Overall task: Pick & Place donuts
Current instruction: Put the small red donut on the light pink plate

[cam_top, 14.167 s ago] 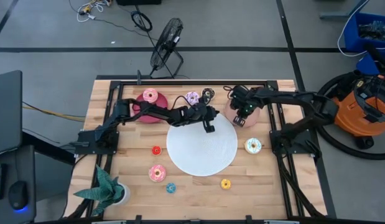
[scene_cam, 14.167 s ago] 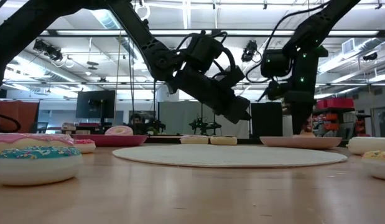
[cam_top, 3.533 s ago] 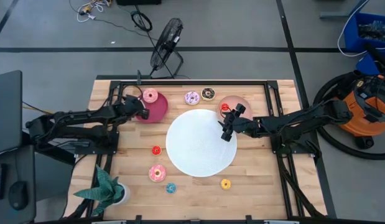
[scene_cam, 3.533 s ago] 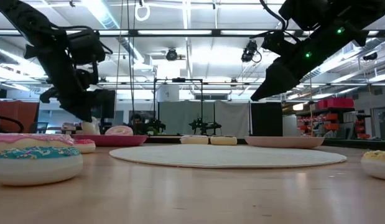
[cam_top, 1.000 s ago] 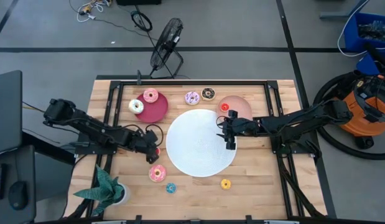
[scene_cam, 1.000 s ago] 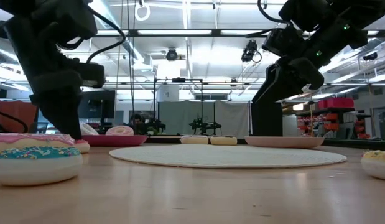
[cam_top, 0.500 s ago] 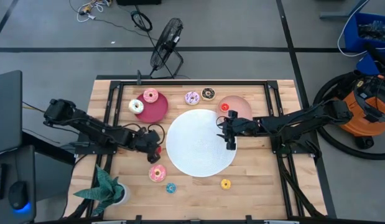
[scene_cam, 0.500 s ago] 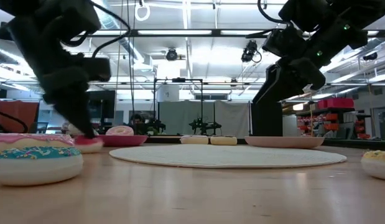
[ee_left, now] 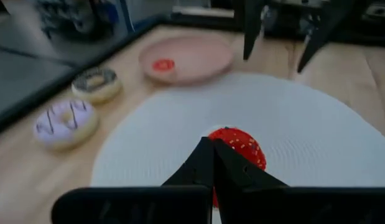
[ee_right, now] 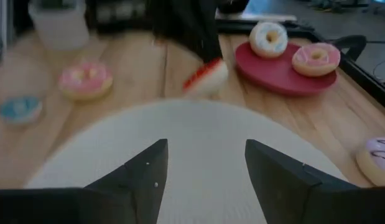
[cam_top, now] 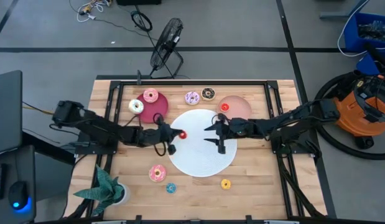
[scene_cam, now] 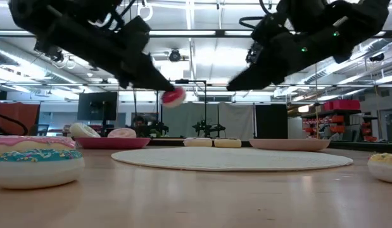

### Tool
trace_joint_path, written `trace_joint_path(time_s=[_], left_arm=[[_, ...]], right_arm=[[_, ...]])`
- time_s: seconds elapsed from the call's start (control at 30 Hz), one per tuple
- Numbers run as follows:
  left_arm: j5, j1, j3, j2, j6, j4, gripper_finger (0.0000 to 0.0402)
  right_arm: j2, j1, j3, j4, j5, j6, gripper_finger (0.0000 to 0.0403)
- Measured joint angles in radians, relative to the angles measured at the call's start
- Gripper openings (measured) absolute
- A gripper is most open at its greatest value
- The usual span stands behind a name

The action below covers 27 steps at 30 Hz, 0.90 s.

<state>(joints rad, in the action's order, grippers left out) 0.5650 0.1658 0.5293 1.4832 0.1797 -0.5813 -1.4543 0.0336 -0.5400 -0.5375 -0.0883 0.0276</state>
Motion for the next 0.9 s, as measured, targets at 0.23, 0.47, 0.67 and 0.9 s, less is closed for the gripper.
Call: trace_joint_path(time_s=[0.23, 0.47, 0.67, 0.9], left_arm=[[0.038, -0.024, 0.0, 0.18, -0.174, -0.383, 0.0002], [0.038, -0.04, 0.049, 0.29, -0.22, -0.484, 0.0002], [0.036, -0.038, 0.123, 0.353, -0.296, -0.479, 0.0002], [0.037, -0.038, 0.137, 0.361, -0.304, -0.474, 0.0002]], right_arm=[[-0.078, -0.041, 0.0, -0.121, -0.008, -0.151, 0.0223], [-0.164, -0.058, 0.0, -0.281, -0.01, -0.151, 0.0223], [-0.192, -0.059, -0.014, -0.286, -0.009, -0.149, 0.021], [-0.192, -0.059, -0.014, -0.258, -0.046, -0.114, 0.0109]])
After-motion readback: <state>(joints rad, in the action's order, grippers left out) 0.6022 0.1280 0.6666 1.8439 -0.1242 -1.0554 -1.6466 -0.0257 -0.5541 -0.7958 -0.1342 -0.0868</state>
